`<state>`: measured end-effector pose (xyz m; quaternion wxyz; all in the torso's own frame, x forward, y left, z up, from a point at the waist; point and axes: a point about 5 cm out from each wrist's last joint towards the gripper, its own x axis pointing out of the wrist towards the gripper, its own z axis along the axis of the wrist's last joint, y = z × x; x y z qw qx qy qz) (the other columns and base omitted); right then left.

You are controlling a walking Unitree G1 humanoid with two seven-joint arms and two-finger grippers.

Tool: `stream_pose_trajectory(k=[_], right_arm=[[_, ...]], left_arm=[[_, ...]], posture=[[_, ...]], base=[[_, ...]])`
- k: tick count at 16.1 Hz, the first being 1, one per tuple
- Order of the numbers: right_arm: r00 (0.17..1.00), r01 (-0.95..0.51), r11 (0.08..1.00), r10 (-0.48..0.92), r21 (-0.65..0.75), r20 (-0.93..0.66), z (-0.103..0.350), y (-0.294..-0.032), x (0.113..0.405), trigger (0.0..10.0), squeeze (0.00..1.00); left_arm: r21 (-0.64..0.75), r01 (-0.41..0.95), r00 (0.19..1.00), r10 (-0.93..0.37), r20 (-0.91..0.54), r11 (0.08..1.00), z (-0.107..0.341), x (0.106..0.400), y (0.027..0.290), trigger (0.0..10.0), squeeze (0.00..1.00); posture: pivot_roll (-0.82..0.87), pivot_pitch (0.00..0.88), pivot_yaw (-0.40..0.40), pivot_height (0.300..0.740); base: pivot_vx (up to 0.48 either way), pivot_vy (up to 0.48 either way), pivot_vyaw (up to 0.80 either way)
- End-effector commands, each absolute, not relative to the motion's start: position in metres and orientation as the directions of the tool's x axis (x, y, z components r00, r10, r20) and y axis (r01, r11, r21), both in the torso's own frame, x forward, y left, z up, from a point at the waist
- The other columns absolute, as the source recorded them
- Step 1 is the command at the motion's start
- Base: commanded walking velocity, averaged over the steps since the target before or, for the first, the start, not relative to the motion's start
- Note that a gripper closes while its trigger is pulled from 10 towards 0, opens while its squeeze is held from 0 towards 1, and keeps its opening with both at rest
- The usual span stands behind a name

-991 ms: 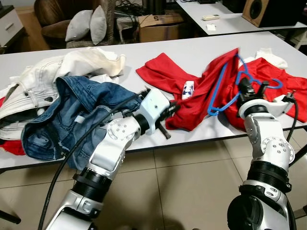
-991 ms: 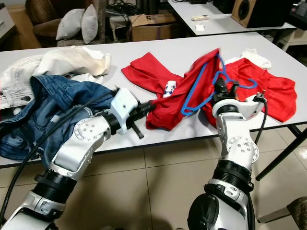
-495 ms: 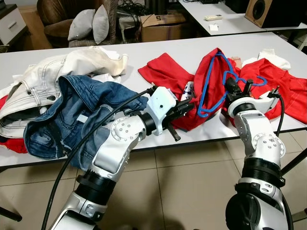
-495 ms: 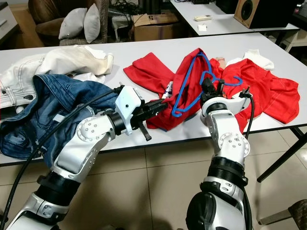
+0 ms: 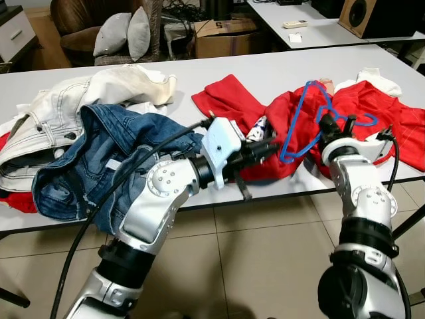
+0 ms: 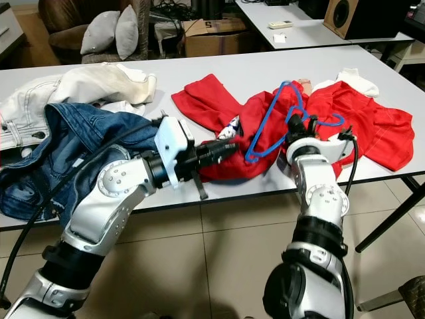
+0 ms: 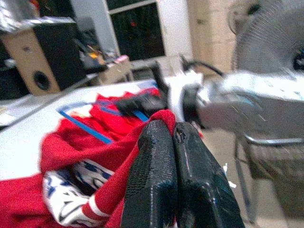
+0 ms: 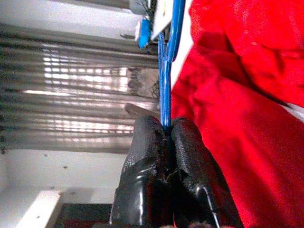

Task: Hang hanger

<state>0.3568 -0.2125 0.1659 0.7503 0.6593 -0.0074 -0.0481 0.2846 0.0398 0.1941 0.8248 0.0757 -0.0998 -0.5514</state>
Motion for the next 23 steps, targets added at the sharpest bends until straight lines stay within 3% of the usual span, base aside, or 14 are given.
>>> stream_pose_trajectory(k=[1, 5, 8, 9, 10, 11, 12, 14, 16, 17, 20, 21, 22, 23], right_arm=[[0.996, 0.043, 0.103, -0.088, 0.994, -0.034, 0.172, -0.213, 0.360, 10.0, 0.00], [0.998, 0.041, 0.154, -0.055, 0.987, -0.033, 0.173, -0.207, 0.363, 10.0, 0.00], [0.991, -0.129, 0.377, 0.086, 0.917, 0.104, 0.195, -0.198, 0.345, 10.0, 0.00], [0.979, -0.188, 0.512, 0.162, 0.838, 0.121, 0.199, -0.200, 0.333, 10.0, 0.00], [0.944, -0.299, 0.737, 0.320, 0.606, 0.076, 0.197, -0.199, 0.306, 10.0, 0.00], [0.897, -0.400, 0.839, 0.441, 0.368, -0.031, 0.187, -0.198, 0.282, 10.0, 0.00], [0.861, -0.464, 0.857, 0.496, 0.226, -0.115, 0.179, -0.201, 0.264, 10.0, 0.00], [0.846, -0.487, 0.859, 0.509, 0.159, -0.158, 0.177, -0.207, 0.250, 10.0, 0.00], [0.801, -0.567, 0.818, 0.575, 0.099, -0.167, 0.191, -0.207, 0.227, 10.0, 0.00], [0.778, -0.601, 0.799, 0.589, 0.016, -0.219, 0.191, -0.206, 0.219, 10.0, 0.00], [0.736, -0.663, 0.726, 0.589, -0.182, -0.334, 0.187, -0.206, 0.208, 10.0, 0.00], [0.751, -0.646, 0.734, 0.559, -0.210, -0.352, 0.188, -0.211, 0.207, 10.0, 0.00], [0.781, -0.606, 0.759, 0.508, -0.239, -0.364, 0.188, -0.220, 0.208, 10.0, 0.00], [0.816, -0.549, 0.802, 0.452, -0.236, -0.361, 0.188, -0.229, 0.210, 10.0, 0.00]], left_arm=[[0.251, 0.909, 0.329, -0.942, 0.060, 0.334, 0.193, 0.279, 0.037, 0.0, 0.00], [0.272, 0.897, 0.349, -0.936, 0.049, 0.349, 0.194, 0.281, 0.032, 0.0, 0.00], [0.358, 0.812, 0.533, -0.836, -0.132, 0.461, 0.170, 0.301, 0.053, 0.0, 0.00], [0.378, 0.778, 0.589, -0.793, -0.157, 0.503, 0.167, 0.308, 0.063, 0.0, 0.00], [0.441, 0.688, 0.693, -0.703, -0.161, 0.577, 0.167, 0.321, 0.079, 0.0, 0.00], [0.504, 0.604, 0.763, -0.632, -0.138, 0.618, 0.172, 0.332, 0.091, 0.0, 0.00], [0.553, 0.568, 0.785, -0.603, -0.143, 0.609, 0.174, 0.337, 0.098, 0.0, 0.00], [0.595, 0.547, 0.800, -0.578, -0.163, 0.589, 0.175, 0.343, 0.106, 0.0, 0.00], [0.647, 0.435, 0.836, -0.548, -0.031, 0.626, 0.200, 0.356, 0.113, 0.0, 0.00], [0.663, 0.452, 0.799, -0.601, -0.004, 0.596, 0.207, 0.355, 0.108, 0.0, 0.00], [0.617, 0.687, 0.631, -0.737, -0.242, 0.385, 0.180, 0.333, 0.103, 0.0, 0.00], [0.558, 0.768, 0.570, -0.733, -0.371, 0.314, 0.161, 0.324, 0.109, 2.5, 0.00], [0.537, 0.777, 0.583, -0.697, -0.416, 0.329, 0.146, 0.321, 0.117, 9.1, 0.00], [0.546, 0.762, 0.610, -0.670, -0.423, 0.349, 0.139, 0.322, 0.121, 10.0, 0.00]], posture=[[-0.10, 0.000, 0.031, 0.740], [-0.10, 0.000, 0.028, 0.740], [-0.09, 0.000, 0.026, 0.740], [-0.10, 0.000, 0.028, 0.740], [-0.10, 0.000, 0.032, 0.740], [-0.11, 0.000, 0.037, 0.740], [-0.11, 0.000, 0.045, 0.740], [-0.13, 0.000, 0.062, 0.740], [-0.14, 0.000, 0.079, 0.740], [-0.15, 0.000, 0.086, 0.740], [-0.16, 0.000, 0.094, 0.740], [-0.15, 0.000, 0.089, 0.740], [-0.15, 0.000, 0.085, 0.740], [-0.15, 0.000, 0.085, 0.740]], base=[[0.000, 0.000, 0.00], [0.000, 0.000, 0.00], [0.000, 0.000, 0.00], [0.000, 0.000, 0.00], [0.000, 0.000, 0.00], [0.000, 0.000, 0.00], [0.000, 0.000, 0.00], [0.000, 0.000, 0.00], [0.000, 0.000, 0.00], [0.000, 0.000, 0.00], [0.000, 0.000, 0.00], [0.000, 0.000, 0.00], [0.000, 0.000, 0.00], [0.000, 0.000, 0.00]])
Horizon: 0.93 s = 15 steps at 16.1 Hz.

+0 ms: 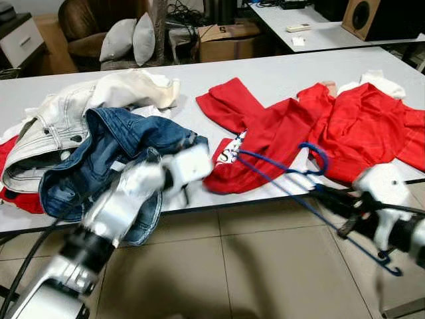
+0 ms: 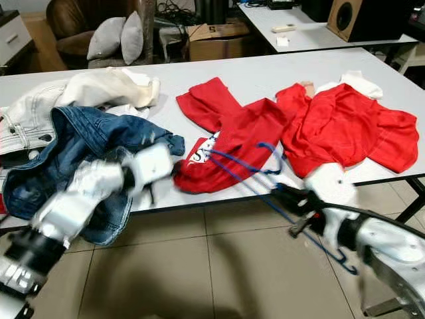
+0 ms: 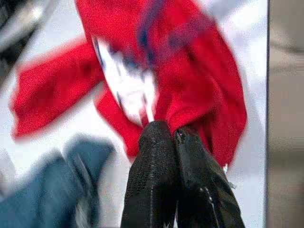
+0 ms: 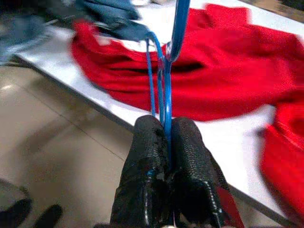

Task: Hang hanger

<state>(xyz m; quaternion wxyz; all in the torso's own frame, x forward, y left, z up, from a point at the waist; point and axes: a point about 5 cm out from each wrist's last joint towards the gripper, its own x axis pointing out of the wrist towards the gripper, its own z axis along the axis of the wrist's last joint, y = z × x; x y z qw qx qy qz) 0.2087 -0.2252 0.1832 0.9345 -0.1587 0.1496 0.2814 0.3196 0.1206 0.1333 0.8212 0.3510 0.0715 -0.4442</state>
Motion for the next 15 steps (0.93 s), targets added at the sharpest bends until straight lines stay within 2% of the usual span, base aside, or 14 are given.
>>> stream_pose_trajectory(k=[1, 2, 3, 4, 5, 6, 9, 10, 12, 13, 14, 15], right_arm=[[0.831, -0.525, 0.813, 0.425, -0.252, -0.359, 0.188, -0.233, 0.210, 10.0, 0.00], [0.855, -0.485, 0.831, 0.384, -0.273, -0.349, 0.187, -0.239, 0.211, 10.0, 0.00], [0.867, -0.461, 0.844, 0.364, -0.274, -0.340, 0.187, -0.242, 0.212, 10.0, 0.00], [0.889, -0.412, 0.873, 0.321, -0.262, -0.326, 0.185, -0.248, 0.211, 10.0, 0.00], [0.901, -0.377, 0.895, 0.294, -0.240, -0.319, 0.181, -0.250, 0.208, 10.0, 0.00], [0.899, -0.371, 0.905, 0.293, -0.208, -0.326, 0.177, -0.248, 0.203, 10.0, 0.00], [0.900, -0.355, 0.911, 0.273, -0.209, -0.340, 0.174, -0.251, 0.198, 10.0, 0.00], [0.908, -0.337, 0.918, 0.256, -0.211, -0.332, 0.176, -0.255, 0.197, 10.0, 0.00], [0.939, -0.276, 0.941, 0.221, -0.194, -0.263, 0.183, -0.257, 0.199, 10.0, 0.00], [0.959, -0.236, 0.956, 0.200, -0.174, -0.202, 0.187, -0.254, 0.200, 10.0, 0.00], [0.976, -0.121, 0.982, 0.091, -0.147, -0.196, 0.175, -0.253, 0.197, 10.0, 0.00], [0.979, -0.097, 0.987, 0.071, -0.132, -0.190, 0.171, -0.250, 0.196, 10.0, 0.00]], left_arm=[[0.527, 0.758, 0.622, -0.668, -0.408, 0.384, 0.138, 0.323, 0.122, 10.0, 0.00], [0.482, 0.762, 0.630, -0.669, -0.395, 0.432, 0.136, 0.323, 0.124, 10.0, 0.00], [0.474, 0.755, 0.641, -0.665, -0.384, 0.453, 0.137, 0.323, 0.127, 10.0, 0.52], [0.397, 0.743, 0.662, -0.679, -0.317, 0.539, 0.144, 0.323, 0.130, 10.0, 1.00], [0.303, 0.771, 0.634, -0.719, -0.286, 0.560, 0.148, 0.318, 0.130, 10.0, 1.00], [0.183, 0.851, 0.525, -0.809, -0.265, 0.493, 0.151, 0.306, 0.129, 10.0, 1.00], [0.079, 0.926, 0.376, -0.878, -0.296, 0.369, 0.157, 0.293, 0.140, 10.0, 1.00], [0.031, 0.926, 0.373, -0.895, -0.245, 0.377, 0.168, 0.295, 0.148, 10.0, 1.00], [0.068, 0.853, 0.521, -0.846, -0.110, 0.517, 0.184, 0.311, 0.151, 10.0, 1.00], [0.077, 0.774, 0.632, -0.775, -0.023, 0.628, 0.188, 0.320, 0.149, 10.0, 1.00], [-0.009, 0.628, 0.778, -0.627, 0.024, 0.778, 0.177, 0.325, 0.147, 10.0, 0.83], [-0.048, 0.593, 0.805, -0.591, 0.041, 0.804, 0.172, 0.321, 0.145, 10.0, 0.11]], posture=[[-0.15, 0.000, 0.081, 0.740], [-0.15, 0.000, 0.083, 0.740], [-0.15, 0.000, 0.083, 0.740], [-0.16, 0.000, 0.084, 0.740], [-0.16, 0.000, 0.083, 0.740], [-0.17, 0.000, 0.084, 0.740], [-0.18, 0.000, 0.085, 0.740], [-0.18, 0.000, 0.089, 0.740], [-0.19, 0.000, 0.091, 0.740], [-0.19, 0.000, 0.088, 0.740], [-0.19, 0.000, 0.098, 0.740], [-0.20, 0.000, 0.103, 0.740]], base=[[0.000, 0.000, 0.00], [0.000, 0.000, 0.00], [0.000, 0.000, 0.00], [0.000, 0.000, 0.00], [0.000, 0.000, 0.00], [0.000, 0.000, 0.00], [0.000, 0.000, 0.00], [0.000, 0.000, 0.00], [0.000, 0.000, 0.00], [0.000, 0.000, 0.00], [0.000, 0.000, 0.00], [0.000, 0.000, 0.00]])
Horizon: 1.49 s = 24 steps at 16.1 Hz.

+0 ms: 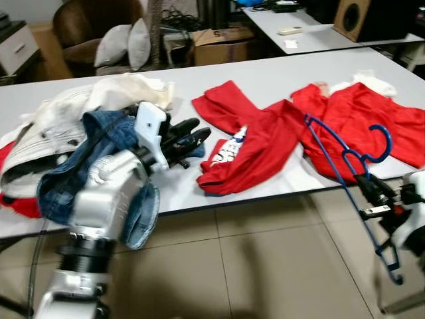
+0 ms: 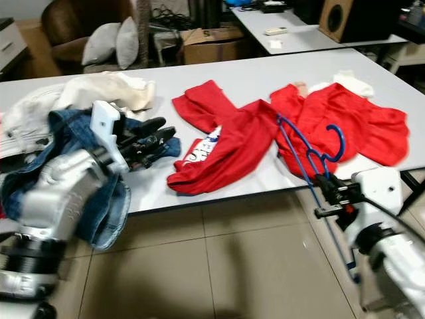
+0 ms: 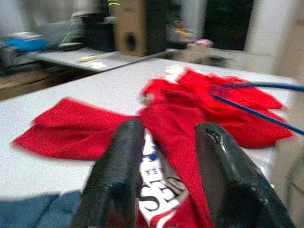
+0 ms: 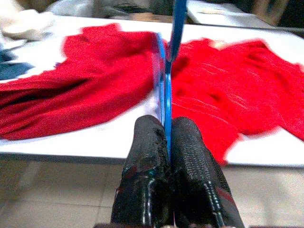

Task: Hang hanger

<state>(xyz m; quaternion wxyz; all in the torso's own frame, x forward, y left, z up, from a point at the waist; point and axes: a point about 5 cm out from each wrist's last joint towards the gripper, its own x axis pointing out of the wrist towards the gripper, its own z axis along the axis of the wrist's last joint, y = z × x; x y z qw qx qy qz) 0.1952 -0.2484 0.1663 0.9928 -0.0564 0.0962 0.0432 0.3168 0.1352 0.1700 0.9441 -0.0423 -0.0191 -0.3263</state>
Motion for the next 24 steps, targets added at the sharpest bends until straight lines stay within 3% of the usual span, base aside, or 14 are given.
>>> stream_pose_trajectory(k=[1, 3, 10, 16, 18, 24], right_arm=[[0.985, -0.040, 0.994, 0.021, -0.103, -0.173, 0.160, -0.243, 0.195, 10.0, 0.00], [0.980, -0.058, 0.990, 0.032, -0.127, -0.196, 0.147, -0.226, 0.195, 10.0, 0.00], [0.971, -0.182, 0.954, 0.136, -0.237, -0.196, 0.141, -0.203, 0.206, 10.0, 0.00], [0.947, -0.286, 0.942, 0.250, -0.176, -0.204, 0.136, -0.195, 0.220, 10.0, 0.00], [0.937, -0.308, 0.941, 0.274, -0.142, -0.216, 0.131, -0.191, 0.222, 10.0, 0.00], [0.937, -0.327, 0.935, 0.301, -0.138, -0.180, 0.130, -0.187, 0.224, 10.0, 0.00]], left_arm=[[-0.087, 0.502, 0.865, -0.500, 0.044, 0.860, 0.155, 0.307, 0.140, 10.0, 0.00], [-0.045, 0.431, 0.901, -0.433, -0.039, 0.901, 0.129, 0.291, 0.132, 10.0, 0.01], [-0.026, 0.264, 0.964, -0.264, -0.015, 0.964, 0.125, 0.280, 0.130, 10.0, 0.00], [0.031, 0.289, 0.956, -0.290, 0.047, 0.957, 0.128, 0.252, 0.127, 10.0, 0.00], [0.038, 0.275, 0.960, -0.277, 0.046, 0.961, 0.129, 0.248, 0.129, 10.0, 0.00], [0.078, 0.307, 0.949, -0.311, 0.049, 0.949, 0.133, 0.252, 0.129, 10.0, 0.00]], posture=[[-0.20, 0.000, 0.108, 0.740], [-0.19, 0.000, 0.098, 0.740], [-0.12, 0.000, -0.010, 0.740], [-0.01, 0.000, -0.125, 0.740], [0.00, 0.000, -0.130, 0.740], [-0.01, 0.000, -0.093, 0.740]], base=[[0.000, 0.000, 0.00], [0.000, 0.000, 0.00], [0.000, -0.305, 0.00], [0.243, 0.000, -0.10], [0.480, 0.000, -0.80], [0.480, 0.000, 0.00]])
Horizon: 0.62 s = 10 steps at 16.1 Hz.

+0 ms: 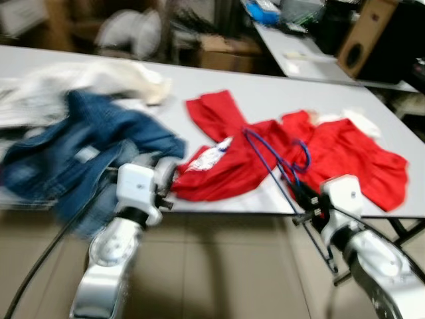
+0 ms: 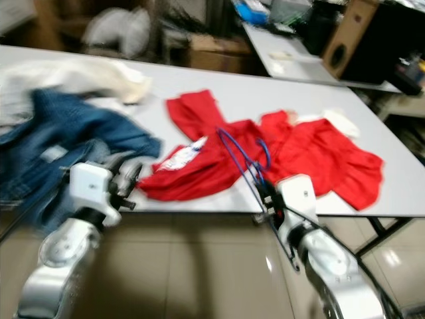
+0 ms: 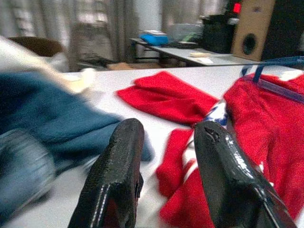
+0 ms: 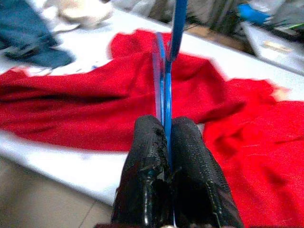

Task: Hang hanger

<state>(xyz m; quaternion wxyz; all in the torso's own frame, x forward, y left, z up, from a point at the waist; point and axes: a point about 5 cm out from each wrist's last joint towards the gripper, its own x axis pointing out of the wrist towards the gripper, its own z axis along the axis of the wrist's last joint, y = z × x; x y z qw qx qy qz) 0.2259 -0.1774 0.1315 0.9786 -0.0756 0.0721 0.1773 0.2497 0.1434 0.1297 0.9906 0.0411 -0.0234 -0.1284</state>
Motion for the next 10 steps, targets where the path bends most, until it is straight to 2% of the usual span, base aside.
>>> stream_pose_trajectory(k=[1, 2, 3, 4, 7, 8, 10], right_arm=[[0.938, -0.325, 0.935, 0.299, -0.140, -0.175, 0.131, -0.188, 0.224, 10.0, 0.00], [0.939, -0.320, 0.938, 0.296, -0.133, -0.177, 0.131, -0.188, 0.222, 10.0, 0.00], [0.938, -0.320, 0.940, 0.297, -0.121, -0.178, 0.131, -0.188, 0.222, 10.0, 0.00], [0.941, -0.317, 0.940, 0.295, -0.128, -0.167, 0.132, -0.188, 0.222, 10.0, 0.00], [0.953, -0.289, 0.949, 0.272, -0.125, -0.134, 0.133, -0.185, 0.219, 10.0, 0.00], [0.955, -0.280, 0.951, 0.264, -0.129, -0.133, 0.133, -0.185, 0.215, 10.0, 0.00], [0.954, -0.288, 0.948, 0.271, -0.137, -0.127, 0.136, -0.187, 0.208, 10.0, 0.00]], left_arm=[[0.079, 0.312, 0.947, -0.317, 0.050, 0.947, 0.134, 0.253, 0.129, 10.0, 0.00], [0.080, 0.323, 0.944, -0.328, 0.049, 0.943, 0.135, 0.254, 0.128, 10.0, 0.00], [0.086, 0.329, 0.942, -0.334, 0.047, 0.940, 0.135, 0.254, 0.128, 10.0, 0.00], [0.078, 0.361, 0.930, -0.364, 0.039, 0.929, 0.135, 0.255, 0.126, 10.0, 0.00], [0.110, 0.439, 0.896, -0.444, 0.021, 0.892, 0.139, 0.265, 0.126, 10.0, 0.00], [0.049, 0.512, 0.856, -0.515, 0.056, 0.857, 0.145, 0.266, 0.127, 10.0, 1.00], [0.047, 0.594, 0.804, -0.595, 0.006, 0.803, 0.145, 0.267, 0.131, 10.0, 1.00]], posture=[[-0.01, 0.000, -0.088, 0.740], [-0.02, 0.000, -0.085, 0.740], [-0.02, 0.000, -0.085, 0.740], [-0.02, 0.000, -0.080, 0.740], [-0.05, 0.000, -0.030, 0.740], [-0.06, 0.000, -0.007, 0.740], [-0.08, 0.000, 0.026, 0.740]], base=[[0.480, 0.000, 0.00], [0.480, 0.000, 0.00], [0.480, 0.000, -0.79], [0.000, 0.000, -0.61], [0.000, 0.000, 0.00], [0.000, 0.000, 0.00], [0.000, 0.000, 0.00]])
